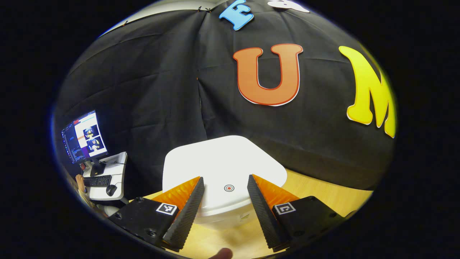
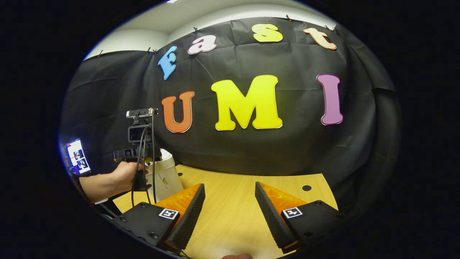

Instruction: Press the lid of the desktop garbage bin to open it, pick up the crumpled paper on the desktop and throw it into the bin, then pick up the pop can on the desktop and drop it into the bin, and finally close the garbage bin lid.

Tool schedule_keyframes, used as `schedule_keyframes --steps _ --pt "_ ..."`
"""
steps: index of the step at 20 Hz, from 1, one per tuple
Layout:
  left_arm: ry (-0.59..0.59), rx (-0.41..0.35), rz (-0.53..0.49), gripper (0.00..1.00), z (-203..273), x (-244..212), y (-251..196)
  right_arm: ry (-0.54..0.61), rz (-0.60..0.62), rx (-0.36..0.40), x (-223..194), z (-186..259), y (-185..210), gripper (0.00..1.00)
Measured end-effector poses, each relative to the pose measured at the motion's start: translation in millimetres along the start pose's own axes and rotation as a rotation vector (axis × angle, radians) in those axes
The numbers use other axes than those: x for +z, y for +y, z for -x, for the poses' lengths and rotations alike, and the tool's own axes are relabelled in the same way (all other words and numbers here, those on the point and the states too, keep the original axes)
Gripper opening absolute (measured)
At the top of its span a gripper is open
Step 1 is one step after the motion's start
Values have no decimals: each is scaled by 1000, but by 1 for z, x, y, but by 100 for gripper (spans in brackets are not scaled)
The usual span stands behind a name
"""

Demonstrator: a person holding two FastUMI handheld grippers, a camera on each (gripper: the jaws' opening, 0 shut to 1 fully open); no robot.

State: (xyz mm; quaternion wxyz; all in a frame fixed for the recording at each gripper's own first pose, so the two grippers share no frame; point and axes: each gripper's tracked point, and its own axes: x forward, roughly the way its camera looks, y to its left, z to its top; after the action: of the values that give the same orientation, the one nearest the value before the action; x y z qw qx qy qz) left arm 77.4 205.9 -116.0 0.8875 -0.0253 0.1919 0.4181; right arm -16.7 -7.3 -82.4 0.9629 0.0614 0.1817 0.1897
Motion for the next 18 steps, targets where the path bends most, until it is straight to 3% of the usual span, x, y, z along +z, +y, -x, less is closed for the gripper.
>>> schedule_keyframes --steps 1,2,4,8,11,16,18 --pt "-24 -2 13 91 -3 -1 1 6 2 3 -3 -2 1 89" --pt "-40 -1 18 81 -3 -3 1 8 3 4 -4 -2 0 89" --pt "-60 -1 8 79 -3 -4 1 10 1 -5 -5 -6 -2 89" --pt "-131 -13 -35 76 -5 -4 1 4 36 15 -9 -11 8 88" --pt "-149 -43 -10 76 1 -3 -8 6 55 34 -15 -17 14 88" --pt "-174 -108 -46 75 2 4 -8 -50 45 -24 -2 -20 8 89" --pt "-164 -169 -40 74 4 1 -12 -67 44 -52 2 -16 4 89"
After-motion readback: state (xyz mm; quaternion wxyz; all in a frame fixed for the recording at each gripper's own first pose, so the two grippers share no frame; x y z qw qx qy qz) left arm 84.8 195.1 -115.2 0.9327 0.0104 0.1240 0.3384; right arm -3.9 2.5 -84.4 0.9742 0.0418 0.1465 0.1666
